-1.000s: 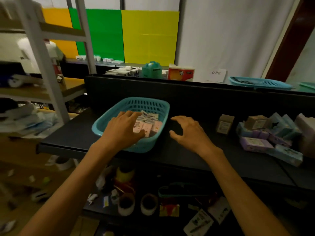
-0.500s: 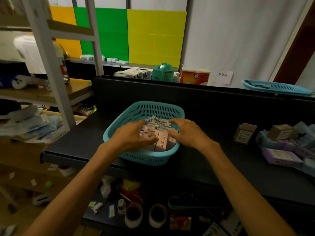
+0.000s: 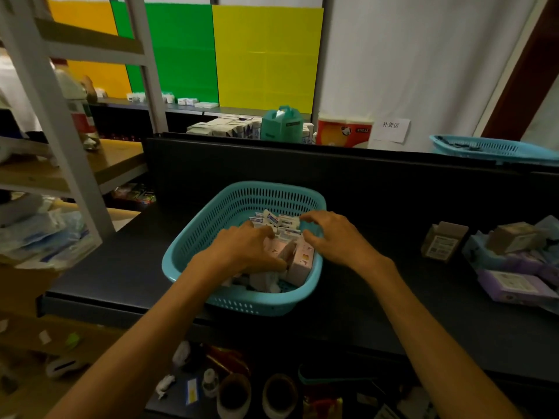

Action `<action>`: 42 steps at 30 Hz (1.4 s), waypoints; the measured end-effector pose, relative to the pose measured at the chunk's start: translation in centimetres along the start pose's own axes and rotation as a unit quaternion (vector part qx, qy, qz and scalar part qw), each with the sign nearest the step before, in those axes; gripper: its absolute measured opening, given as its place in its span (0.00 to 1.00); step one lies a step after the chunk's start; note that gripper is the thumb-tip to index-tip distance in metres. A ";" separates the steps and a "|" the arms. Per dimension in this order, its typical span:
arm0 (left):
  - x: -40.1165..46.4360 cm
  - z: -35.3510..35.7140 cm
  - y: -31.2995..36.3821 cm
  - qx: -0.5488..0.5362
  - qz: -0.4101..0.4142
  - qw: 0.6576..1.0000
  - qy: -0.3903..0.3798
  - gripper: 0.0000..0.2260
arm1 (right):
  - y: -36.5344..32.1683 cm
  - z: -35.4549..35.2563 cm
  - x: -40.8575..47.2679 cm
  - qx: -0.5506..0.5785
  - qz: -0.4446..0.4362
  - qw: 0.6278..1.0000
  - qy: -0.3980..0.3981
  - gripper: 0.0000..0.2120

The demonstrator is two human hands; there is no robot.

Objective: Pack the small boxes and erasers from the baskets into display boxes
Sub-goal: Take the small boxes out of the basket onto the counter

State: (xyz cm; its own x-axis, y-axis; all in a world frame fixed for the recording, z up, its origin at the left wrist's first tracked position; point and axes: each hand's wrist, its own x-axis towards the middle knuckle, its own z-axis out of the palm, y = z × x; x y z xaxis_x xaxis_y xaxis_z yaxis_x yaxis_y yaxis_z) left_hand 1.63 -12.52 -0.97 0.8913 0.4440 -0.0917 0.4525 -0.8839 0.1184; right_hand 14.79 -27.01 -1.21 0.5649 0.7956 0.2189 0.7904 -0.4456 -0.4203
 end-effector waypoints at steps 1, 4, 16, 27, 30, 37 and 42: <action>0.1 0.1 -0.2 0.002 0.009 1.000 -0.002 0.33 | 0.0 0.1 0.1 -0.002 0.004 1.000 0.000 0.20; 0.0 0.5 -0.7 0.023 0.044 0.999 -0.013 0.33 | -0.4 0.4 0.4 -0.023 0.017 1.000 0.002 0.20; -0.4 -3.0 -5.4 -0.117 0.134 0.969 0.174 0.30 | -4.3 1.2 -1.3 -0.246 0.082 0.965 -0.029 0.20; -1.6 -3.9 -11.3 -0.148 0.124 0.956 0.222 0.31 | -6.3 2.3 -1.7 -0.201 0.127 0.967 -0.092 0.27; -1.7 -3.8 -12.0 -0.154 0.122 0.952 0.234 0.31 | -6.4 2.4 -1.9 -0.171 0.143 0.972 -0.067 0.32; -1.9 -4.1 -12.3 -0.157 0.114 0.949 0.248 0.31 | -6.9 2.3 -1.8 -0.069 0.137 0.988 0.003 0.33; -2.2 -4.5 -14.2 -0.158 0.092 0.946 0.268 0.31 | -8.4 1.5 -1.7 0.034 0.110 0.990 0.082 0.27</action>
State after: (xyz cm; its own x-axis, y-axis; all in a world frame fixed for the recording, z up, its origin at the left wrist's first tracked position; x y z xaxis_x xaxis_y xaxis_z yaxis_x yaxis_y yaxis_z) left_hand -6.61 -0.26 1.95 0.8043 0.3727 0.4628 0.1990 -0.9028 0.3812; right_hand 6.81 -23.99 0.68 0.7565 0.6031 0.2531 0.6298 -0.5671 -0.5308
